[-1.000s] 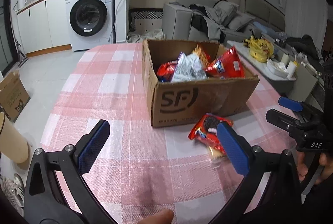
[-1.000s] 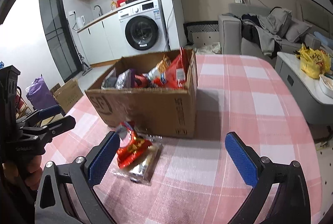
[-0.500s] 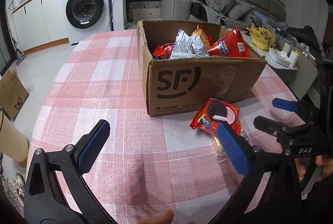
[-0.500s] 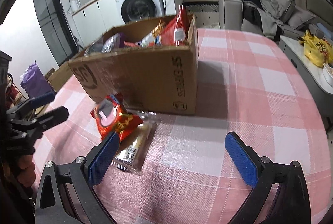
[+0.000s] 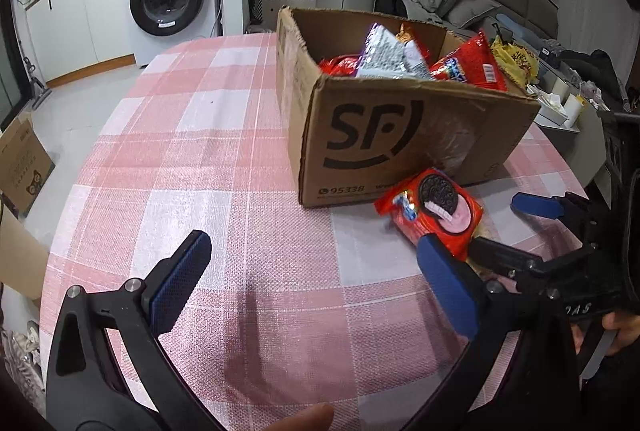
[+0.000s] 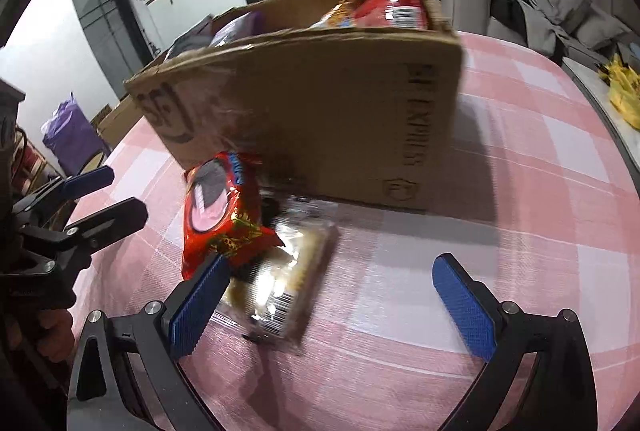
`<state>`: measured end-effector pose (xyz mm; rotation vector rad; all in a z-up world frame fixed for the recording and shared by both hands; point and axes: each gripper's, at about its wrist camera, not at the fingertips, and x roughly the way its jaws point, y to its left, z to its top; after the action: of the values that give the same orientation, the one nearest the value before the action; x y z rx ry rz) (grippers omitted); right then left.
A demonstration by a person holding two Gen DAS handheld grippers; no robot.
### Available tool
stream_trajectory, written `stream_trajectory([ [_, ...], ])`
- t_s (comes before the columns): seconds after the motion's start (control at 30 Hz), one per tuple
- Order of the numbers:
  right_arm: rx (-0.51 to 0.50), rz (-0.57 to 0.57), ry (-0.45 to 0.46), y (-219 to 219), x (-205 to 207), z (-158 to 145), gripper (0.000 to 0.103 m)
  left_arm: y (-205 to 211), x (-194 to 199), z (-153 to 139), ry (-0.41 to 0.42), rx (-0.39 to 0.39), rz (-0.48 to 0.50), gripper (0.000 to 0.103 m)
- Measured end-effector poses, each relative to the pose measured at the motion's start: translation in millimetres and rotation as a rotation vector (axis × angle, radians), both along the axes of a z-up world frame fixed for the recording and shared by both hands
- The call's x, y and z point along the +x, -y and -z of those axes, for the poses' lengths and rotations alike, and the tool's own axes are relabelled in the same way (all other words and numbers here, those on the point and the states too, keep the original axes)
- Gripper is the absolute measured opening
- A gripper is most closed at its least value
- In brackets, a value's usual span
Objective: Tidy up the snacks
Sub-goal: 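Move both open grippers over the red Oreo packet and clear cracker packet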
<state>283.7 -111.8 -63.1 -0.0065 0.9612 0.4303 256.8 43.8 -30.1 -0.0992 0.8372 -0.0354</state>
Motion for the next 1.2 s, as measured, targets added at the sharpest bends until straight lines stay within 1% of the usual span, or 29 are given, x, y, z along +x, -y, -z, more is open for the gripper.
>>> stream_trajectory([
  [0.23,-0.016,-0.039,-0.018,-18.0,9.1,6.2,0.103,-7.7,4.6,7.8,-0.017,-0.01,-0.013,0.102],
  [0.57,-0.07,-0.06,0.009,-39.1,6.3,11.4,0.103,-15.5,10.3,17.7,-0.039,-0.024,-0.026,0.102],
  [0.77,-0.107,-0.023,0.01,-27.8,-2.3,12.7,0.103,-13.3,10.0,19.0,-0.042,-0.026,-0.018,0.102],
  [0.9,-0.139,0.0,0.007,-16.0,-0.2,15.7,0.103,-9.7,11.0,21.5,-0.053,-0.032,-0.01,0.102],
  [1.2,-0.161,-0.02,0.014,-8.4,0.8,13.2,0.103,7.5,16.3,22.7,-0.073,-0.044,0.014,0.102],
])
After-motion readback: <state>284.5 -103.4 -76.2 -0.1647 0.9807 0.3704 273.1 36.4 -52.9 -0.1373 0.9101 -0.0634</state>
